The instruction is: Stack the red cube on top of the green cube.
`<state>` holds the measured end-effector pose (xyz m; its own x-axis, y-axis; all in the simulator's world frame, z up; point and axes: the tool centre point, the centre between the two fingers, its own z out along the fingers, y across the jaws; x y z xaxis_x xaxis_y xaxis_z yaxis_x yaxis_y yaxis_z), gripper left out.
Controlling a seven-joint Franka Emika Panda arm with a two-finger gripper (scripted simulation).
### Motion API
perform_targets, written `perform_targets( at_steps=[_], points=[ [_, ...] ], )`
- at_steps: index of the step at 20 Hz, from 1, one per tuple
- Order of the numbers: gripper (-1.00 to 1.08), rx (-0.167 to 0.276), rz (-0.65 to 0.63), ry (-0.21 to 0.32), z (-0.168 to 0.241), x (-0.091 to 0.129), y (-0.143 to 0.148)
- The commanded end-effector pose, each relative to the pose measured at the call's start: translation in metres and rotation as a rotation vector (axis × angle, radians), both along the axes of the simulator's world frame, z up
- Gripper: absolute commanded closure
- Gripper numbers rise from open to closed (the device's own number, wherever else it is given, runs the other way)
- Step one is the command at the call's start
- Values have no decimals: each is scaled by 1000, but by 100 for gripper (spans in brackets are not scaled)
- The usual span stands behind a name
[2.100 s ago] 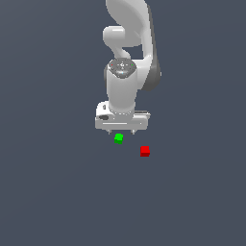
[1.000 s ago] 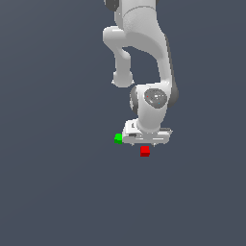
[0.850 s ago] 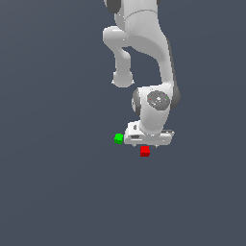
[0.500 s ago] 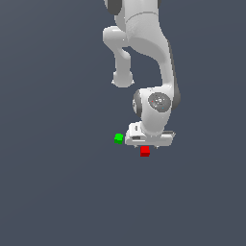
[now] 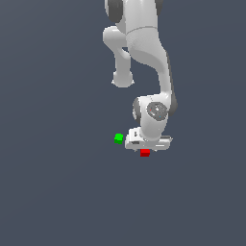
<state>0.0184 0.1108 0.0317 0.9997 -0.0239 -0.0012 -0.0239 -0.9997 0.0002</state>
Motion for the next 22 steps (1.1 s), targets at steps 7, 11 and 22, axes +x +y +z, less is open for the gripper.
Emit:
perform_targets(
  at_steps=[7, 11, 22],
  points=[
    [108, 0, 0, -1, -12, 2, 0],
    [108, 0, 0, -1, -12, 2, 0],
    [108, 0, 0, -1, -1, 1, 1]
  ],
)
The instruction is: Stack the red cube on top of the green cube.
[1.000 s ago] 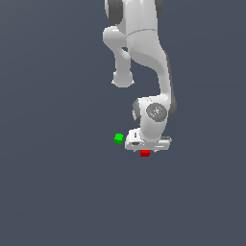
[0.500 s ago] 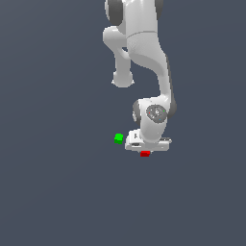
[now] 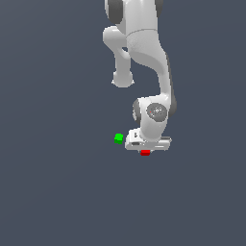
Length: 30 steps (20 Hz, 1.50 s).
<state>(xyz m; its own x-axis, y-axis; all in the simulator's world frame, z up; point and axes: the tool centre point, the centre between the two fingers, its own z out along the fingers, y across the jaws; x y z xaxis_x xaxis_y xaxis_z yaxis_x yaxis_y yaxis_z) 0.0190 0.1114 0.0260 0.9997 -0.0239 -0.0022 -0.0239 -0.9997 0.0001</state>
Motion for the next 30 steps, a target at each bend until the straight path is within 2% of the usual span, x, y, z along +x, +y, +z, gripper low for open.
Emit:
perform_targets(
  at_steps=[1, 15, 23, 30],
  points=[
    [108, 0, 0, -2, 9, 0, 0],
    [108, 0, 0, -2, 89, 0, 0],
    [108, 0, 0, -3, 92, 0, -2],
    [108, 0, 0, -3, 83, -12, -22]
  ],
)
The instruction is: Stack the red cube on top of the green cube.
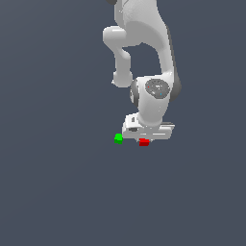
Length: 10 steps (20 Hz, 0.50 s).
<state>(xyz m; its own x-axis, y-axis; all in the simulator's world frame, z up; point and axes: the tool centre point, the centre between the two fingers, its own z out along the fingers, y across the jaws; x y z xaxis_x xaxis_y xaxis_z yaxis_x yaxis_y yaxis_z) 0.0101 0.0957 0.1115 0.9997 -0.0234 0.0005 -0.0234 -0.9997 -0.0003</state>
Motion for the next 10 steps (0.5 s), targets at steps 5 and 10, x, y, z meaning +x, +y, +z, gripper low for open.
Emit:
perform_targets(
  at_steps=[5, 10],
  points=[
    [108, 0, -1, 0, -15, -21, -37],
    [108, 0, -1, 0, -31, -43, -74]
  ],
)
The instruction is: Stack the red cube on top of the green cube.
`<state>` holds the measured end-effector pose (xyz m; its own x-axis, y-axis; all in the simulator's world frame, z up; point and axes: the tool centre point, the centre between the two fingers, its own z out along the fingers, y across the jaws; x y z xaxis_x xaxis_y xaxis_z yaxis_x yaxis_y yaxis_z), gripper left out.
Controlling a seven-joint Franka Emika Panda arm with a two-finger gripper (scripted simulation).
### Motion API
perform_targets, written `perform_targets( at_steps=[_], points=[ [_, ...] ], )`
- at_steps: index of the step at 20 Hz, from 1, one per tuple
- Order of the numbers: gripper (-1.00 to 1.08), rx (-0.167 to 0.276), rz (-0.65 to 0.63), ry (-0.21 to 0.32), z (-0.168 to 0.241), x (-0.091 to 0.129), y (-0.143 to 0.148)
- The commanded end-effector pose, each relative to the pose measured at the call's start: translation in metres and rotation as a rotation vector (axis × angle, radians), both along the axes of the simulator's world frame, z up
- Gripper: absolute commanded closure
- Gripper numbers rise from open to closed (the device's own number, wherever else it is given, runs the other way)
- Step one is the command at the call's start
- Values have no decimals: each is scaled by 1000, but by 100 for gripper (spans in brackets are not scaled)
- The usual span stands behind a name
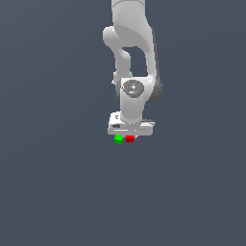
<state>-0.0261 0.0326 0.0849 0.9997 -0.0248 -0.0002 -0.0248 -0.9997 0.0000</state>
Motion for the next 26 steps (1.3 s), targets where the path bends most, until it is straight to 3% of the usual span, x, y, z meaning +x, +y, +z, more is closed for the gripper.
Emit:
perform_targets(
  at_steps=[1, 8, 16, 17, 26],
  points=[
    [108, 0, 0, 0, -8, -10, -18],
    [108, 0, 0, 0, -22, -28, -53],
    [108, 0, 0, 0, -23, -28, -55],
    [-92, 0, 0, 0, -23, -28, -55],
    [-92, 0, 0, 0, -23, -28, -55]
  ],
)
